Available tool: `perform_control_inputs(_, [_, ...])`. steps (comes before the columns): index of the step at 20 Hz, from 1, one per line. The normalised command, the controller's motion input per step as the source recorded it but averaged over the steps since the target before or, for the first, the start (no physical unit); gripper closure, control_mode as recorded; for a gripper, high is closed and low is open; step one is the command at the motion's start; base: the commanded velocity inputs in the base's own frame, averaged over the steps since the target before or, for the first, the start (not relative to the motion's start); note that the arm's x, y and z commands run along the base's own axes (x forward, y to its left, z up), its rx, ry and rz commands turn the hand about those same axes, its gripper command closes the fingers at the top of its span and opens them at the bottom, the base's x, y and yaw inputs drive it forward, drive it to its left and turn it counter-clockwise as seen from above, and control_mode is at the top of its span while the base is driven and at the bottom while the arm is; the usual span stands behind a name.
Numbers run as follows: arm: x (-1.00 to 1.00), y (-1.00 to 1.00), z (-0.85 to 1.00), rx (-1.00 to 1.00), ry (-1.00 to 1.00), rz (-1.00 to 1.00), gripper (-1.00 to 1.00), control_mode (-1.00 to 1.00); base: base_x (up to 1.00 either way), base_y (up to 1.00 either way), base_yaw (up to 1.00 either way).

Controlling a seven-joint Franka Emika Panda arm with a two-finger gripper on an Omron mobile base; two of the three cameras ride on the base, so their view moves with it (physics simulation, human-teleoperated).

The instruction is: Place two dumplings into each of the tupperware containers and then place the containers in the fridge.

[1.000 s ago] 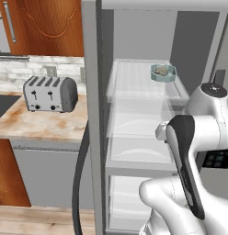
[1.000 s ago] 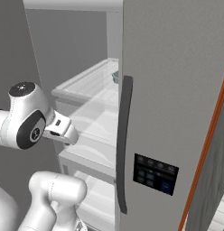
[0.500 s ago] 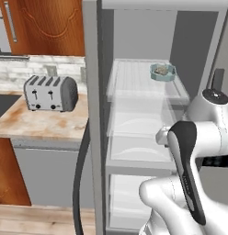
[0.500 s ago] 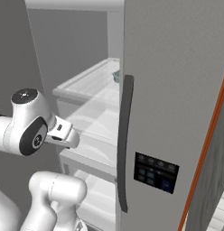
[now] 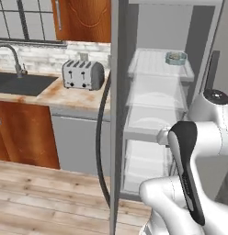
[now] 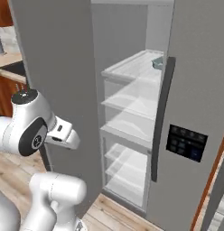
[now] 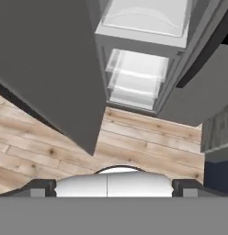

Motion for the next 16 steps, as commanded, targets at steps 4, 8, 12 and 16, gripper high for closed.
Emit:
perform_control_inputs(4, [0.00,0.00,0.00,0.00,0.00,0.00,-1.00,1.00,-0.69,0.35,0.91])
perform_control_inputs(8, [0.00,0.00,0.00,0.00,0.00,0.00,-1.00,1.00,-0.33,0.13,1.00])
perform_control_inputs(12, [0.00,0.00,0.00,0.00,0.00,0.00,-1.00,1.00,-0.29,0.22,1.00])
perform_control_inputs(16, [0.00,0.00,0.00,0.00,0.00,0.00,-1.00,1.00,-0.09,0.46,0.97])
